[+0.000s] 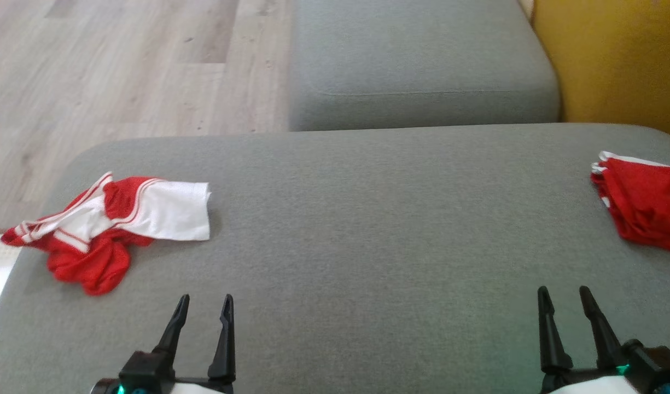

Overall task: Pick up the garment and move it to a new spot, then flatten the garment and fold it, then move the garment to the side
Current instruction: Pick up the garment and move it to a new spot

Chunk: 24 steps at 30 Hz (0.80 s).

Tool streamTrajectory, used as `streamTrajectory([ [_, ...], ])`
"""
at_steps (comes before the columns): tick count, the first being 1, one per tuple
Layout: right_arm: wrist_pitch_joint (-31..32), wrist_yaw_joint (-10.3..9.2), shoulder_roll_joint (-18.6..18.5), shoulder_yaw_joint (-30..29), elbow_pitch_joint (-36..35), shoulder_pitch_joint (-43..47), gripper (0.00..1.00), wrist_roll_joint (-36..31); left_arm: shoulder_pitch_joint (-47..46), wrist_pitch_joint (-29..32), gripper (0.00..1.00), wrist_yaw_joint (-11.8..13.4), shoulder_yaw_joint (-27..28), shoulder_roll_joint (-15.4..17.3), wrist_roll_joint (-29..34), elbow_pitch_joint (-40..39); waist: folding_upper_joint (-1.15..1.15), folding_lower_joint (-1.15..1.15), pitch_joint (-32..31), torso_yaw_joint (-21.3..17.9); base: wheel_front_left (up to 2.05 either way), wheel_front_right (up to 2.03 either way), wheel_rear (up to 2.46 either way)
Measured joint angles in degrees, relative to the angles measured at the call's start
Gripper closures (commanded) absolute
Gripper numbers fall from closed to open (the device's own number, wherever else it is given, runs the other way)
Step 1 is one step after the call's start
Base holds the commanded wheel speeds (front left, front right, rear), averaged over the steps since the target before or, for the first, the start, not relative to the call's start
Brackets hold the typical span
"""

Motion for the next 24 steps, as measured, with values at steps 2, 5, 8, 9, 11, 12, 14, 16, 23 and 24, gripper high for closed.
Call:
streamTrajectory([
  [2, 0.0, 0.0, 0.1, 0.2, -0.1, 0.0, 0.0, 0.0, -0.1, 0.0, 0.0, 0.0, 0.1, 0.0, 0.3, 0.0, 0.0, 0.0, 0.1, 0.5, 0.0, 0.0, 0.0],
  [5, 0.0, 0.0, 0.5, 0.7, -0.4, 0.0, 0.0, 0.0, -0.4, 0.0, 0.0, 0.2, 0.4, 0.0, 0.8, -0.2, 0.0, 0.0, 0.3, 2.5, 0.0, 0.0, 0.0],
  [8, 0.0, 0.0, 1.2, 2.0, -0.5, 0.0, 0.0, 0.0, -1.0, 0.0, 0.0, 0.2, 1.0, 0.0, 1.0, -0.4, 0.0, 0.0, 0.5, 5.2, 0.0, 0.0, 0.0],
  [9, 0.0, 0.0, 1.4, 2.3, -0.6, 0.0, 0.0, 0.0, -1.2, 0.0, 0.0, 0.2, 1.1, 0.0, 1.3, -0.4, 0.0, 0.0, 0.6, 6.2, 0.0, 0.0, 0.0],
  [11, 0.0, 0.0, 1.8, 2.7, -0.5, 0.0, 0.0, 0.0, -1.4, 0.0, 0.0, 0.2, 1.5, 0.0, 1.4, -0.4, 0.0, 0.0, 0.8, 8.4, 0.0, 0.0, 0.0],
  [12, 0.0, 0.0, 1.9, 2.7, -0.6, -0.1, 0.0, 0.0, -1.4, 0.0, 0.0, 0.2, 1.6, 0.0, 1.4, -0.4, 0.0, 0.0, 0.9, 9.5, 0.0, 0.0, 0.0],
  [14, 0.0, 0.0, 2.0, 2.4, -0.6, -0.1, 0.0, 0.0, -1.4, 0.0, 0.0, 0.3, 1.7, 0.0, 1.4, -0.5, 0.0, 0.0, 1.2, 11.8, 0.0, 0.0, 0.0],
  [16, 0.0, 0.0, 2.0, 1.8, -0.7, -0.2, 0.0, 0.0, -1.3, 0.0, 0.0, 0.3, 1.9, 0.0, 1.4, -0.8, 0.0, 0.0, 1.5, 14.1, 0.0, 0.0, 0.0],
  [23, 0.0, 0.0, 2.1, 0.4, -0.6, -0.5, 0.0, -0.5, -1.4, 0.0, 0.0, 0.9, 3.0, 0.1, 1.4, -1.5, 0.0, 0.0, 3.3, 20.8, 0.0, 0.0, 0.0],
  [24, 0.0, 0.0, 2.1, 0.2, -0.5, -0.7, 0.0, -0.5, -1.3, 0.0, 0.0, 1.1, 3.2, 0.1, 1.4, -1.7, 0.0, 0.0, 3.8, 21.2, 0.0, 0.0, 0.0],
])
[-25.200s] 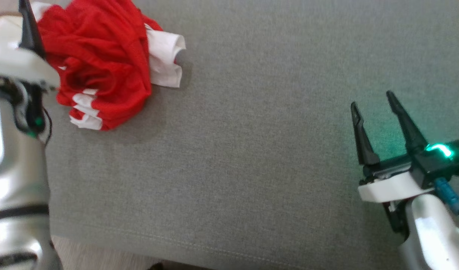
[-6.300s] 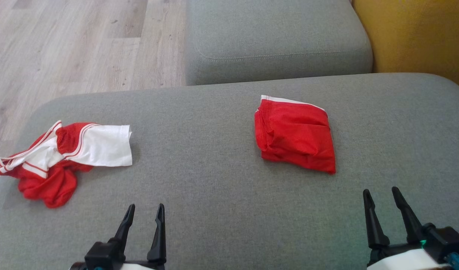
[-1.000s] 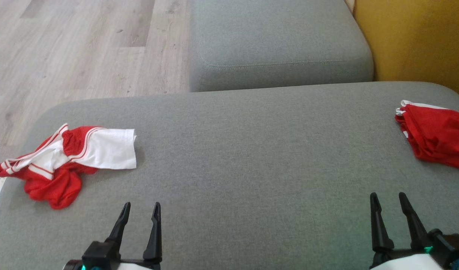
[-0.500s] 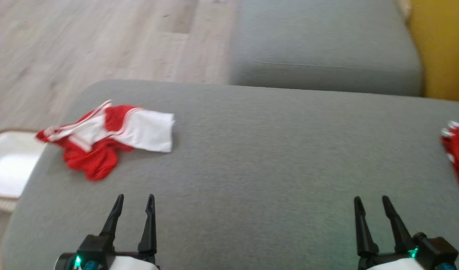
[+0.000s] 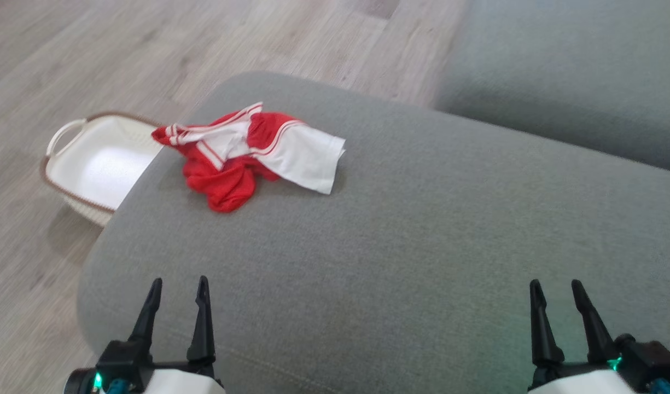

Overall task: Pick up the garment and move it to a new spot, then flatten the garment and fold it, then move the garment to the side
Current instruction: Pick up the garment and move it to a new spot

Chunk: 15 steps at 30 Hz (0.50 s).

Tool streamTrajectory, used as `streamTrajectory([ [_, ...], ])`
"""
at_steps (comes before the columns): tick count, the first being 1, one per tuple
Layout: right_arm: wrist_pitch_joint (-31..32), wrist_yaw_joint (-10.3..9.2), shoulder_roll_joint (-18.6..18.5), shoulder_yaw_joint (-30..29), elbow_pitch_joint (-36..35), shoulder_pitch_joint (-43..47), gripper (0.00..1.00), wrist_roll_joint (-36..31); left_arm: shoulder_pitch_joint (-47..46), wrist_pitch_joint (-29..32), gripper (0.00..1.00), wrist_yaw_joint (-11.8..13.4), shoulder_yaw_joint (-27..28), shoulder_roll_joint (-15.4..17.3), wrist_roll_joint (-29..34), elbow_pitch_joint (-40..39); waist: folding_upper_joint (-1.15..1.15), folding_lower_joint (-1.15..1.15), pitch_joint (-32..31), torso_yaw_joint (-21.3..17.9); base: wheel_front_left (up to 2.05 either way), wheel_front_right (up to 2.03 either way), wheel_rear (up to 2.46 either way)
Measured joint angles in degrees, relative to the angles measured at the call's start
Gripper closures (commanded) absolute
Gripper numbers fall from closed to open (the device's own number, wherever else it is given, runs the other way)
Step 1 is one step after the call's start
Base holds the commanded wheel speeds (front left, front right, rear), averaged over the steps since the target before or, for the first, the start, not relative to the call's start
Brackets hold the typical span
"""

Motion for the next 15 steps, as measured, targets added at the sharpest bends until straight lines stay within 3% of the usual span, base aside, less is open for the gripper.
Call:
streamTrajectory([
  [5, 0.0, 0.0, 0.0, -0.3, 0.9, -1.5, 0.0, -0.7, 0.0, 0.0, 0.0, 0.1, 0.4, 0.0, 0.0, -0.9, 0.0, 0.0, 2.0, 1.6, 0.0, 0.0, 0.0],
  [9, 0.0, 0.0, 0.0, -2.2, 0.8, -1.4, 0.0, -1.3, -1.6, 0.0, 0.0, -2.4, 0.4, 0.0, 1.5, 0.1, 0.0, 0.0, 3.3, 2.4, 0.0, 0.0, 0.0],
  [15, 0.0, 0.0, -1.9, -2.6, -0.3, -2.2, 0.0, -3.6, -16.1, 0.0, 0.0, -6.1, 1.7, 1.9, 3.0, 2.0, 0.0, 0.0, 8.3, 1.8, 0.0, 0.0, 0.0],
])
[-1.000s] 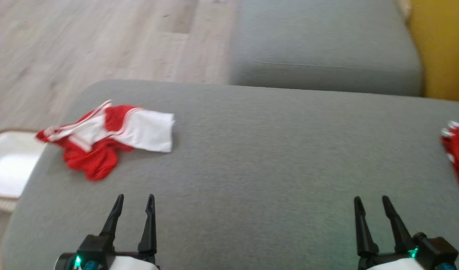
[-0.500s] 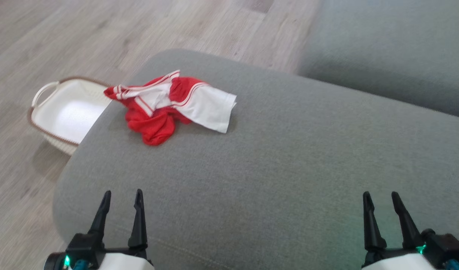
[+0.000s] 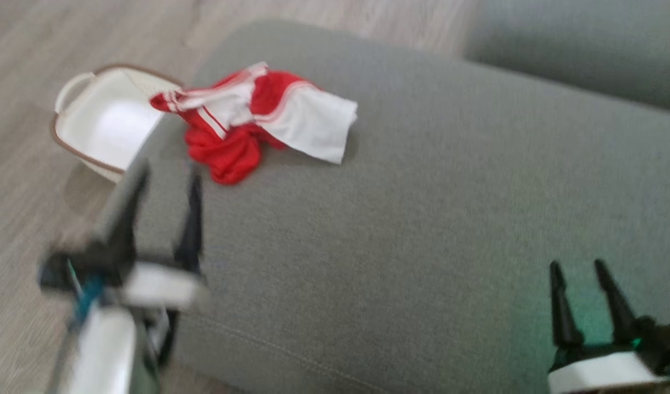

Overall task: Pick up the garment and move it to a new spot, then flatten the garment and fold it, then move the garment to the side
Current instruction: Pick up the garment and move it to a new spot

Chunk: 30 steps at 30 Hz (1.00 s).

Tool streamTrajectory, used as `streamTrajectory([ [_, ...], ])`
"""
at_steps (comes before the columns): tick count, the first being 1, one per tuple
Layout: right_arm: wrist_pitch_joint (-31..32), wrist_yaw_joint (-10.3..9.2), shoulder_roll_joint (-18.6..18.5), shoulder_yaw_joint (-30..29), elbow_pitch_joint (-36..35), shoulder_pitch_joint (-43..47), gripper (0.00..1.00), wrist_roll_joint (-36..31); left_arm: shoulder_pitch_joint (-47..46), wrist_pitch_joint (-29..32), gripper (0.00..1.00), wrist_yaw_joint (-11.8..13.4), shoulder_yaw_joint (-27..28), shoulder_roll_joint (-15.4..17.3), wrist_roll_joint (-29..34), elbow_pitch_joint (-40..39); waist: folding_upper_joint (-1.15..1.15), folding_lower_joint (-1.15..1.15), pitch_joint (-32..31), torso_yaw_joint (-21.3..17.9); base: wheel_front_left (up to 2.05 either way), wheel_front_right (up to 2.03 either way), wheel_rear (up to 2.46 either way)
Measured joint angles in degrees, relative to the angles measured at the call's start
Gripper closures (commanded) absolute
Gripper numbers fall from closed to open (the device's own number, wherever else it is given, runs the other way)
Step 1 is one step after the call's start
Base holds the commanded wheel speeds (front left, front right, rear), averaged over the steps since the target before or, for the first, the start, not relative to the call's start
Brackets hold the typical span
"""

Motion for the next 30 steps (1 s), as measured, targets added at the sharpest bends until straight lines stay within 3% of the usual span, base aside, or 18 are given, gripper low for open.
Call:
streamTrajectory([
  [6, 0.0, 0.0, -6.7, 0.7, -0.9, -5.4, 0.0, -0.7, -21.1, 0.2, 0.0, -2.5, 2.3, 2.4, -1.4, 13.7, 0.0, 0.0, 7.4, -2.4, 0.0, 0.0, 0.0],
  [10, 0.0, 0.0, -11.1, 1.3, -1.8, -8.8, 0.0, -0.9, -34.8, 6.2, 0.0, -3.9, 2.9, 4.3, -4.0, 27.7, 0.0, 0.0, 12.6, -4.3, 0.0, 0.0, 0.0],
  [11, 0.0, 0.0, -11.1, 1.3, -1.8, -8.8, 0.0, -0.9, -34.8, 6.2, 0.0, -3.9, 2.9, 4.3, -4.0, 27.7, 0.0, 0.0, 12.6, -4.3, 0.0, 0.0, 0.0],
  [15, 0.0, 0.0, -14.0, 1.4, -2.5, -12.2, 0.0, -0.9, -45.8, 13.7, 0.0, -4.7, 4.1, 5.8, -7.1, 39.8, 0.0, 0.0, 17.0, -6.7, 0.0, 0.0, 0.0],
  [20, -0.1, 0.0, -15.0, 3.0, -3.5, -15.3, 0.0, -0.9, -52.5, 23.9, 0.0, -4.9, 6.9, 8.2, -11.8, 55.5, 0.0, 0.0, 21.7, -11.6, 0.0, 0.0, 0.0],
  [25, -0.1, 0.0, -15.1, 2.9, -3.7, -16.0, 0.0, -0.9, -53.5, 25.0, 0.0, -4.3, 8.0, 10.7, -12.6, 61.7, 0.0, 0.0, 24.9, -15.2, 0.0, 0.0, 0.0],
  [26, -0.1, 0.0, -15.1, 2.9, -3.9, -16.3, 0.0, -0.9, -53.7, 24.4, 0.09, -4.3, 8.1, 11.1, -12.7, 62.1, 0.0, 0.0, 25.3, -15.8, 0.0, 0.0, 0.0],
  [27, -0.1, 0.0, -15.0, 2.8, -4.1, -16.6, 0.0, -0.9, -53.9, 23.7, 1.0, -4.4, 8.1, 11.6, -12.7, 62.6, 0.0, 0.0, 25.7, -16.5, 0.0, 0.0, 0.0],
  [30, -0.3, 0.0, -14.6, 2.0, -4.2, -16.9, 0.0, -0.9, -54.0, 19.2, 1.0, -4.5, 8.0, 12.7, -12.7, 63.2, 0.0, 0.0, 26.5, -17.9, 0.0, 0.0, 0.0],
])
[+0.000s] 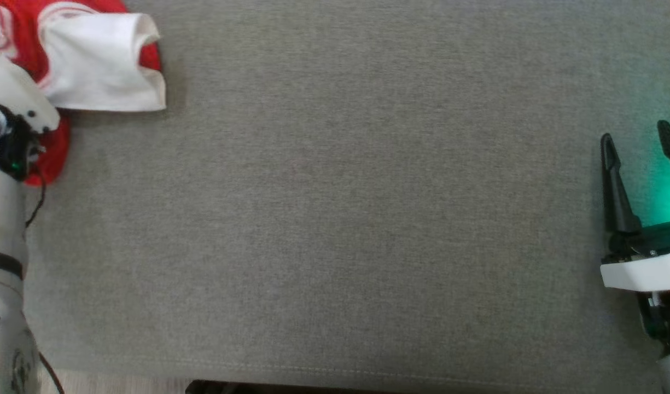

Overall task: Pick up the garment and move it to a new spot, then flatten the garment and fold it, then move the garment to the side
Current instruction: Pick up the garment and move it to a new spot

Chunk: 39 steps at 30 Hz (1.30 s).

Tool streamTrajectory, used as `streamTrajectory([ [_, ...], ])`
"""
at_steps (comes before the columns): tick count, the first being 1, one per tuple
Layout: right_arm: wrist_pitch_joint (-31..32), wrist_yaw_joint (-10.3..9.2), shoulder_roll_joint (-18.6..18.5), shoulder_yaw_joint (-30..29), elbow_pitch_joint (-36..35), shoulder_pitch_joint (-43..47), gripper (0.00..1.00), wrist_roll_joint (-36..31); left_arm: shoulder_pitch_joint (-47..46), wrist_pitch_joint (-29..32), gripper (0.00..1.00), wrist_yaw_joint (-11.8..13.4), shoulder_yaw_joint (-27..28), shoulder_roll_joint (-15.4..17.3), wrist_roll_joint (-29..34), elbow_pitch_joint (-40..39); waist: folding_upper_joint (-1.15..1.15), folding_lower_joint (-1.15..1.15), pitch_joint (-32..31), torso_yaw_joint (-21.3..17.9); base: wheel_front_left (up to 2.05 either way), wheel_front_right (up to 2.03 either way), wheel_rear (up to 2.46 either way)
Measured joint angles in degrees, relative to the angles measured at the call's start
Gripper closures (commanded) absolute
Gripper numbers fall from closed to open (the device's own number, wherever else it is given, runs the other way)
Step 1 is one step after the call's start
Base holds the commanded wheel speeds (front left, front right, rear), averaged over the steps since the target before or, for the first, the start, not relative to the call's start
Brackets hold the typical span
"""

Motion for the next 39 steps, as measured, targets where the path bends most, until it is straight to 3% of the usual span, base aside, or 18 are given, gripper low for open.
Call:
streamTrajectory([
  [6, 0.0, 0.0, 2.5, -0.7, 1.0, 0.4, 0.0, 0.0, 0.1, -14.3, 1.0, -0.4, -2.4, 0.3, 0.7, -2.3, 0.0, 0.0, -3.3, -0.3, 0.0, 0.0, 0.0],
  [11, 0.0, 0.0, 5.7, -1.2, 2.0, 1.4, 0.0, 0.0, 0.0, -18.1, 1.0, -0.4, -7.6, 0.4, 2.3, -8.0, 0.0, 0.0, -9.5, -0.4, 0.0, 0.0, 0.0],
  [16, 0.0, 0.0, 9.0, -3.1, 3.6, 4.1, 0.0, -0.5, 0.3, -18.7, 1.0, -0.7, -16.8, 0.2, -0.2, -18.1, 0.0, 0.0, -16.6, -1.4, 0.0, 0.0, 0.0],
  [19, 0.0, 0.0, 11.1, -3.2, 4.2, 5.8, 0.0, -0.8, 1.9, -18.1, 1.0, -0.8, -21.7, 0.3, -4.9, -23.9, 0.0, 0.0, -20.5, -2.6, 0.0, 0.0, 0.0],
  [28, 0.0, 0.0, 14.7, -2.2, 5.0, 6.5, 0.0, -1.5, 8.2, -13.5, 1.0, -0.8, -35.1, 1.0, -15.4, -39.7, 0.01, 0.0, -27.5, -10.6, 0.0, 0.0, 0.0],
  [34, 0.0, 0.0, 15.4, -1.9, 5.4, 8.0, 0.0, -1.0, 11.2, -12.1, 1.0, -0.8, -40.7, -0.1, -16.7, -42.2, 0.01, 0.0, -30.0, -15.1, 0.0, 0.0, 0.0],
  [39, 0.0, 0.0, 15.9, -0.2, 5.4, 7.9, 0.0, -0.5, 17.7, -12.9, 1.0, -0.8, -45.4, -3.7, -16.7, -37.8, 0.01, 0.0, -30.5, -19.2, 0.0, 0.0, 0.0],
])
